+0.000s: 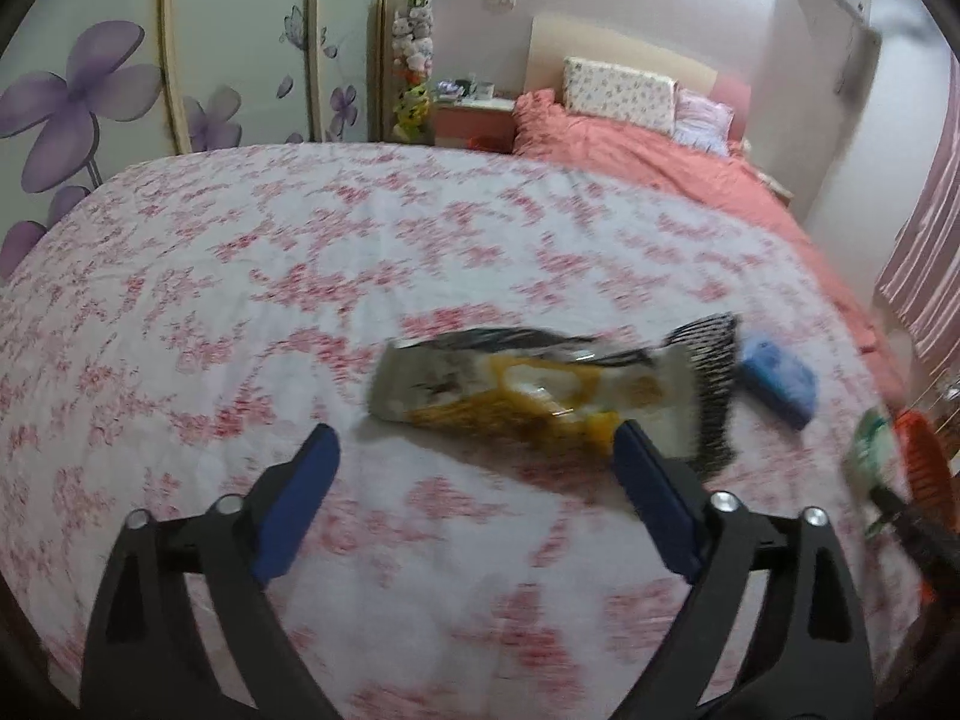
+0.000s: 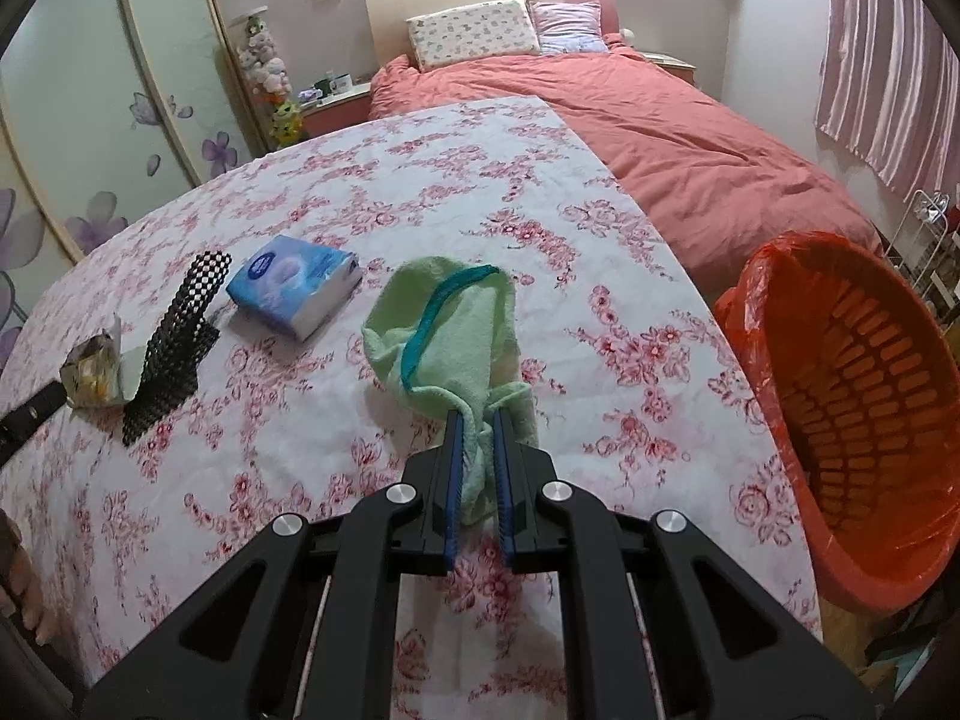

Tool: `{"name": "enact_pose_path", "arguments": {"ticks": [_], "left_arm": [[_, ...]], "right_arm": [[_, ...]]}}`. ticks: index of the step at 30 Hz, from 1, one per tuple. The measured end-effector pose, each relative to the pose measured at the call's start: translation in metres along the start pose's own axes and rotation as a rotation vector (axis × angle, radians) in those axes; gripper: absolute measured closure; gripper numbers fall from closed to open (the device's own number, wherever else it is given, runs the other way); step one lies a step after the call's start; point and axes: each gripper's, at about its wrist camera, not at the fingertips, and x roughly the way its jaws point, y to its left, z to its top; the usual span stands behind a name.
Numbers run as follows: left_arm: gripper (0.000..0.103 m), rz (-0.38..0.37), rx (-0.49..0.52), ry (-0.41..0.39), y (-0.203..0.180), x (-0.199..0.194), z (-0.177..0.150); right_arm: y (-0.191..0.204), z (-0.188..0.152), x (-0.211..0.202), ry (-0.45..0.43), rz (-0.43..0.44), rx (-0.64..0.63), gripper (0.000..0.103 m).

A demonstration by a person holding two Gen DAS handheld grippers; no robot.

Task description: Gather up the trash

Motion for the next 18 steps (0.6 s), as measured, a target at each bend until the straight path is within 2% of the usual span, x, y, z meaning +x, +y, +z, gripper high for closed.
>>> {"name": "enact_pose_path", "arguments": {"ticks": [5,10,12,15,18], "left_arm": [[0.004,0.029,0.059,0.010,-0.043,0.007,0.001],[0.004,0.156,0.150,0.027,-0.076,0.026,-0.002],[0.005,0.182,0.151,0.033,-0.075,0.030,-0.003],[0.012,0.157,0.094,0.061,-0.055,0.032,-0.006],[0.015,0.139,0.059,0.071,-0.034,0.030,-0.007]], "right_arm": [[0.001,-0.001,0.000,0.005,0.000,0.000,0.093],[0.001,-0.001,0.000,0.006,0.002,0.001,0.093],[0.001,-0.002,0.000,0.006,0.005,-0.001,0.093],[0.000,-0.002,0.001,0.005,0.011,0.003,0.093],[0.000,-0.003,0.001,0.004,0.010,0.003,0.093]]}}
